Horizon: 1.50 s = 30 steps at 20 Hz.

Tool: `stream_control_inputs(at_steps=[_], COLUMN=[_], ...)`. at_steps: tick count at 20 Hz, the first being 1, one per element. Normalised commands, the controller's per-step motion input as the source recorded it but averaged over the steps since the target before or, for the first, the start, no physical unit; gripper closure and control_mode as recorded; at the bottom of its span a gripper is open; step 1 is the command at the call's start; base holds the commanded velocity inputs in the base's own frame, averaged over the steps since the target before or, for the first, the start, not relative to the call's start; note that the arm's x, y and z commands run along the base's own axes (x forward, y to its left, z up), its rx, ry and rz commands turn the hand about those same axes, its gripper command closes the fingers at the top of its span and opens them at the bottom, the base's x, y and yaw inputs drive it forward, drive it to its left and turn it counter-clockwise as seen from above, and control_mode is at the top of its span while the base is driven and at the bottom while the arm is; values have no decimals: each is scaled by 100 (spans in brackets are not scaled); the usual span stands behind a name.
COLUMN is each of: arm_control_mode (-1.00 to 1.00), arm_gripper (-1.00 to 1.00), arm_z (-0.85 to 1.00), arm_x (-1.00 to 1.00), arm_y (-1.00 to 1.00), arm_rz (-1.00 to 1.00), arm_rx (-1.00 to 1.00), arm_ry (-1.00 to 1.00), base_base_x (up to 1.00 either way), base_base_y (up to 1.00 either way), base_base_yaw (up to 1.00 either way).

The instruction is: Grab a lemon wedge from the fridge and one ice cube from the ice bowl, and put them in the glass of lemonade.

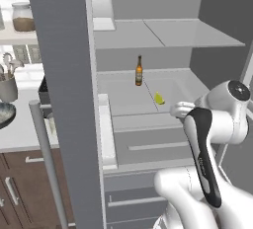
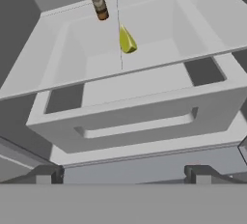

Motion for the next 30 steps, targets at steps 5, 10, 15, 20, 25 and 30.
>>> stream_control_inputs(at_steps=[5, 10, 15, 20, 25, 30], arm_control_mode=[-100, -100, -100, -100, -100, -100], arm_gripper=[-100, -100, -100, -100, -100, -100], arm_z=[0, -1, 0, 0, 0, -5], arm_x=[18, 28, 34, 49, 41, 20], arm_y=[0, 0, 0, 0, 0, -18], arm_rz=[0, 0, 0, 2, 1, 2], arm_rx=[0, 0, 0, -3, -9, -9], arm_ry=[0, -2, -3, -4, 0, 0], base_base_x=[0, 0, 0, 0, 0, 0], base_base_y=[0, 0, 0, 0, 0, 0], base_base_yaw=[0, 0, 0, 0, 0, 0])
